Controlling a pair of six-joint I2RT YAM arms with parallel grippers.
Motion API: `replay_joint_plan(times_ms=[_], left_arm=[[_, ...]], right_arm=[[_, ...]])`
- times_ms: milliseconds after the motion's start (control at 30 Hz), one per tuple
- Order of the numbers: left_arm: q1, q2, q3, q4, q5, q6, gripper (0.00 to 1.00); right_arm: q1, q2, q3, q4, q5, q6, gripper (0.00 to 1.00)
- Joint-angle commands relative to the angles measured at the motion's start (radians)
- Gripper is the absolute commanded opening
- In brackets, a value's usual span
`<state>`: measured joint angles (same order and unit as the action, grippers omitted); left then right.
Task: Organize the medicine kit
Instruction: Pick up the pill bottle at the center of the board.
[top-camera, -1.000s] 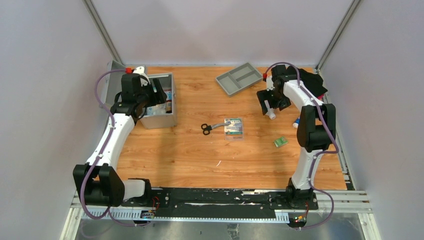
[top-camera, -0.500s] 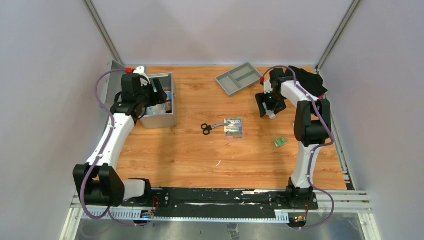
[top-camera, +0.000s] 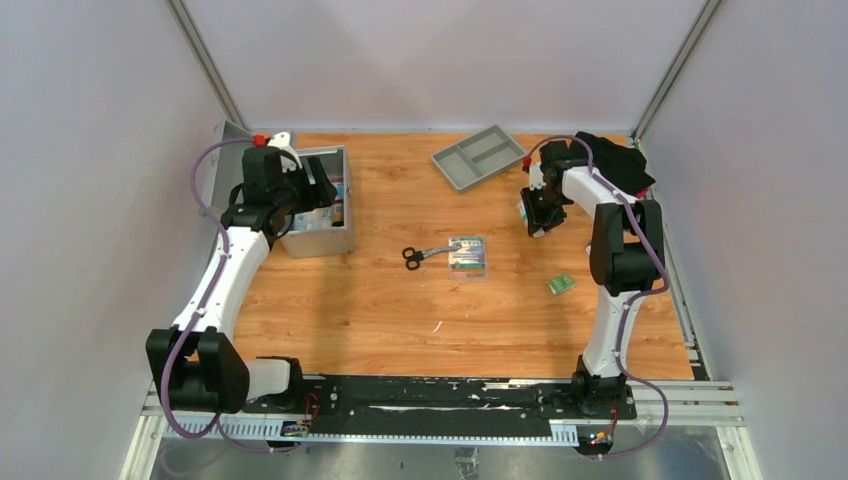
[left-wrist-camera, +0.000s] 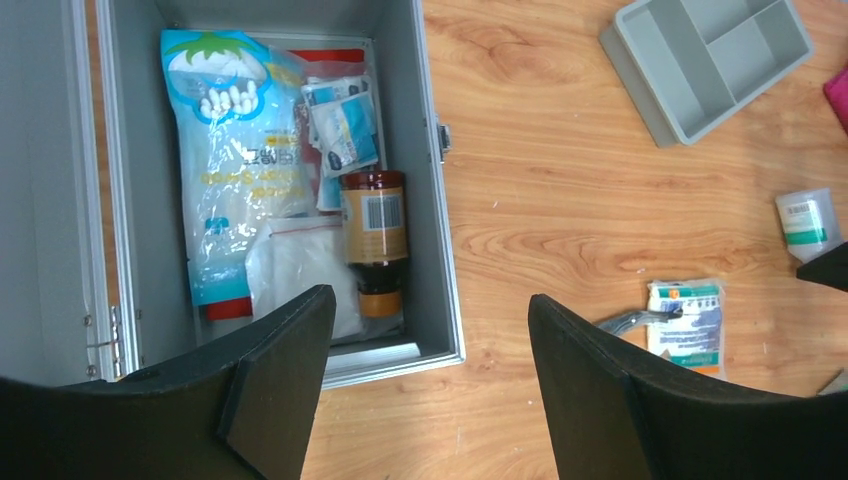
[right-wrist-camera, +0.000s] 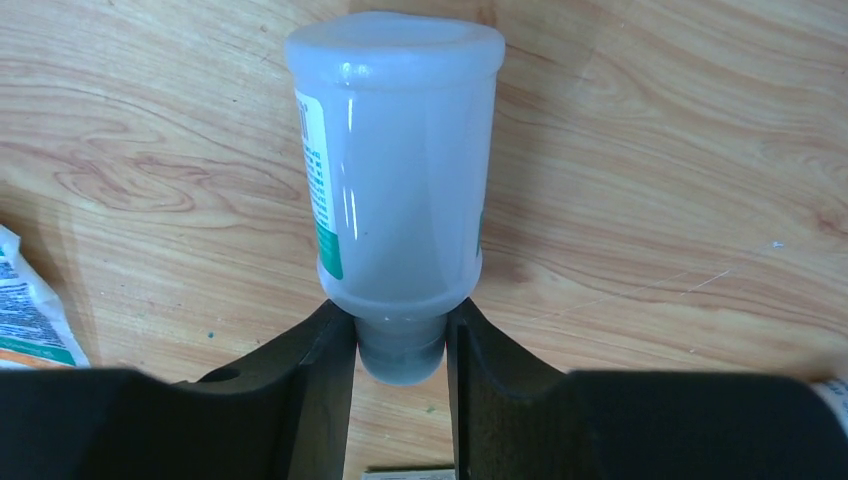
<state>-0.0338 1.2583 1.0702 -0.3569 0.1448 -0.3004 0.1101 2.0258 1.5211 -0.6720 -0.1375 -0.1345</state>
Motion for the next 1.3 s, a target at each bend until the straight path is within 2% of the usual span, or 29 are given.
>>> replay_joint_plan(times_ms=[0,100,167,267,433,533,700,867,1000,1267], left_arm=[[0.006,-0.008,-0.013,0.078,0.081,-0.026,0.77],[0.006,-0.014,-0.066,0.208,0.24,-0.121,0.78],[0.007,-0.026,-0.117,0.303,0.297,-0.208,0.79],[0.006,-0.082,-0.176,0.346,0.289,-0.311,0.83],[-0.002,-0.217,-0.246,0.352,0.265,-0.426,0.98],[-0.027,-0.268,-0.266,0.352,0.266,-0.481,1.0],[-0.126,-0.309,-0.266,0.352,0.252,-0.528,1.0],[-0.202,-0.327,-0.282,0.352,0.226,-0.531,1.0],[-0.22,-0.337,-0.307,0.352,0.22,-0.531,1.0],[-0.232,-0.32,-0.309,0.353,0.229,-0.516,0.99]], right_arm=[[-0.003,-0.063,-0.062,0.017,-0.052,0.041,0.14],[0.017,-0.137,-0.099,0.057,-0.14,0.103,0.06],[0.043,-0.204,-0.135,0.104,-0.212,0.174,0.02],[0.131,-0.319,-0.189,0.165,-0.282,0.297,0.0],[0.339,-0.466,-0.277,0.331,-0.244,0.501,0.0],[0.46,-0.515,-0.318,0.458,-0.196,0.619,0.0],[0.575,-0.507,-0.305,0.577,-0.192,0.73,0.0],[0.639,-0.469,-0.303,0.708,-0.261,0.806,0.0],[0.669,-0.473,-0.363,0.88,-0.282,0.901,0.0],[0.704,-0.429,-0.324,1.03,-0.389,0.969,0.0]])
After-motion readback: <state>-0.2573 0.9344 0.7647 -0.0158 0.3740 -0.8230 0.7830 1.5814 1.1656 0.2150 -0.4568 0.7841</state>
